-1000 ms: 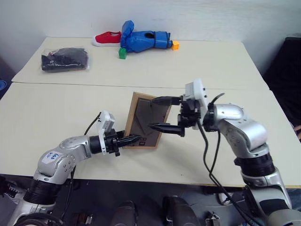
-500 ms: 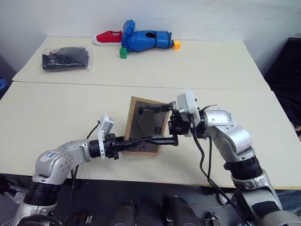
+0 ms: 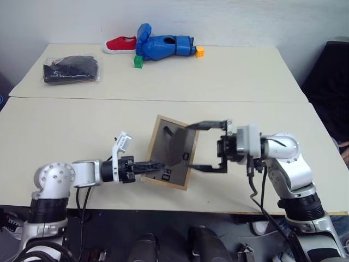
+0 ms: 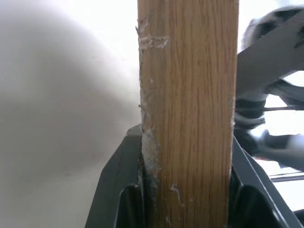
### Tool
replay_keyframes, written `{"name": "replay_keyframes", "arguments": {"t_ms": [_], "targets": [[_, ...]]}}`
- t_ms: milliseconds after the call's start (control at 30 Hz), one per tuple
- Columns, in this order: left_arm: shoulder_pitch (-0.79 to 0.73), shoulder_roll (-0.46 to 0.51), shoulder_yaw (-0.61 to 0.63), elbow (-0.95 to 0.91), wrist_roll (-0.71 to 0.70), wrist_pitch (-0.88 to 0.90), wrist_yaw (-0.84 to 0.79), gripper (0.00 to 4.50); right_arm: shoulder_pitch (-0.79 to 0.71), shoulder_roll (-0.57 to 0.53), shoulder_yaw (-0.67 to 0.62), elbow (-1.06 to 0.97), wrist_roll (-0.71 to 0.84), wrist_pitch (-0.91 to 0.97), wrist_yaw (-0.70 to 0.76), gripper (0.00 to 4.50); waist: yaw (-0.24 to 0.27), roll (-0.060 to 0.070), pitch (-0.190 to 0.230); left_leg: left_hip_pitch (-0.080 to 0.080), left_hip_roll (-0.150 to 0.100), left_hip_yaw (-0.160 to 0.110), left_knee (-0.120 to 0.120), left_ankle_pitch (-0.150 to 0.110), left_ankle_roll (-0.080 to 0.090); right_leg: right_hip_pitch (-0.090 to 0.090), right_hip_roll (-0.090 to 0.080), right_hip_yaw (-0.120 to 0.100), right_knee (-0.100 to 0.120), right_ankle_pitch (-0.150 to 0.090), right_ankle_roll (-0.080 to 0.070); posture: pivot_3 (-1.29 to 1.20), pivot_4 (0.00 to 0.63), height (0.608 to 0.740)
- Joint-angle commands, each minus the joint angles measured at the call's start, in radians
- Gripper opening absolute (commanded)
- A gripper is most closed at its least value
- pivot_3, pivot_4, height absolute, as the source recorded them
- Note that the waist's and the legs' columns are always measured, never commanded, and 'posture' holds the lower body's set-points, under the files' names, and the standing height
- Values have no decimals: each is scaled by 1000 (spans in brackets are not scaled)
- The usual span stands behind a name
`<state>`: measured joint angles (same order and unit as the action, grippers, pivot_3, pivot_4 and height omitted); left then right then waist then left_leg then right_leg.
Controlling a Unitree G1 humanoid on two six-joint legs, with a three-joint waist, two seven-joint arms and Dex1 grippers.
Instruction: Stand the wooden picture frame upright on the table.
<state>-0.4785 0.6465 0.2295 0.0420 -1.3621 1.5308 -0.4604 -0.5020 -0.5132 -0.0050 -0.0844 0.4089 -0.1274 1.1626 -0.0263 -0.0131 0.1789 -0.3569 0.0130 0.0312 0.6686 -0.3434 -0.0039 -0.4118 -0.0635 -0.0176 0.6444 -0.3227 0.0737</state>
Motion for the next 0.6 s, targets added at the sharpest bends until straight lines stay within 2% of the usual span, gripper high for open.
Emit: {"name": "replay_keyframes", "arguments": {"t_ms": [33,133,200,267,333,600], "targets": [[-53,48,4,94,-200,80,53,1266,1,-43,-53,134,-98,-248,4,4451,-1,0,0,0,0,0,0,0,0,0,0,0,0,0,0,0,150,740],[-73,100,-60,164,-332,83,124,1266,9,-69,-28,203,-172,-435,30,4451,-2,0,0,0,0,0,-2,0,0,0,0,0,0,0,0,0,150,740],[-84,136,-144,216,-501,35,207,1266,-16,-56,-9,260,-331,-653,-53,4451,-7,0,0,0,0,1,-2,0,0,0,0,1,1,0,0,0,150,740],[-104,172,-228,238,-599,15,248,1266,-48,-27,-2,310,-432,-800,-135,4451,-10,0,0,1,0,1,-1,0,-1,-1,0,2,1,0,0,0,150,740],[-116,168,-256,250,-610,7,242,1266,-75,-4,3,354,-550,-887,-233,4451,-9,0,0,1,0,1,0,1,-2,-1,0,2,2,0,0,0,150,740],[-133,139,-313,253,-610,0,206,1266,-124,46,101,458,-767,-1000,-457,4451,-6,0,0,1,0,1,1,2,-3,-1,1,2,2,0,0,0,150,740]]}}
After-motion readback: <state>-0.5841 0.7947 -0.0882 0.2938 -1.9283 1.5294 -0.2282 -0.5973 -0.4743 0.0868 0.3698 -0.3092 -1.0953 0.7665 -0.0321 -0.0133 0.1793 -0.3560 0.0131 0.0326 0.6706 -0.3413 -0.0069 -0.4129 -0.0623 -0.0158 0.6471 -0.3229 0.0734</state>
